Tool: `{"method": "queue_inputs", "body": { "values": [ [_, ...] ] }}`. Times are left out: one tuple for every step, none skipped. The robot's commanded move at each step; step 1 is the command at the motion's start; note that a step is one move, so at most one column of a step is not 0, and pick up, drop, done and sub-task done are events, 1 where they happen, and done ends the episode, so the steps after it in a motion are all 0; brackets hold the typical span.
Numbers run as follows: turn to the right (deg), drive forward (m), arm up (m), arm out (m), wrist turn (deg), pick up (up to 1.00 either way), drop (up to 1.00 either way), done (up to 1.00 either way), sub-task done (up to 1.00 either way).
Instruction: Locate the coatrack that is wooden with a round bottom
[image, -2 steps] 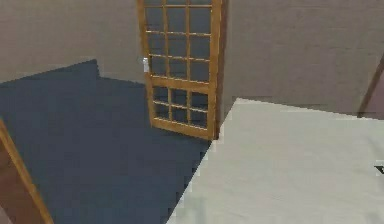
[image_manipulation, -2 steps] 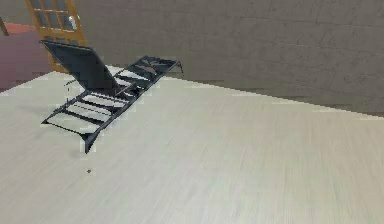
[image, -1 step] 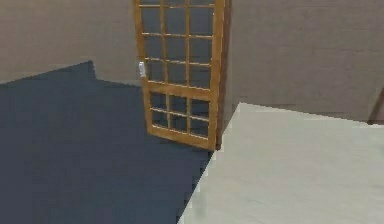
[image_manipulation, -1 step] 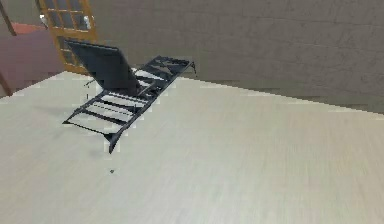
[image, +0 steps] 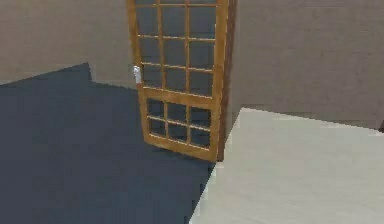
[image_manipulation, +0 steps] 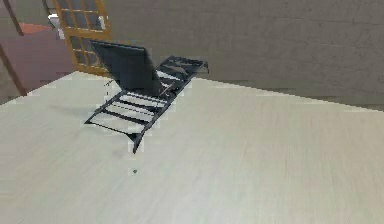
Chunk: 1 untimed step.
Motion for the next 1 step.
{"method": "queue_inputs", "body": {
  "values": [
    [45.0, 0.0, 0.0, 0.0, 0.0, 0.0, 0.0, 0.0, 0.0]
  ]
}}
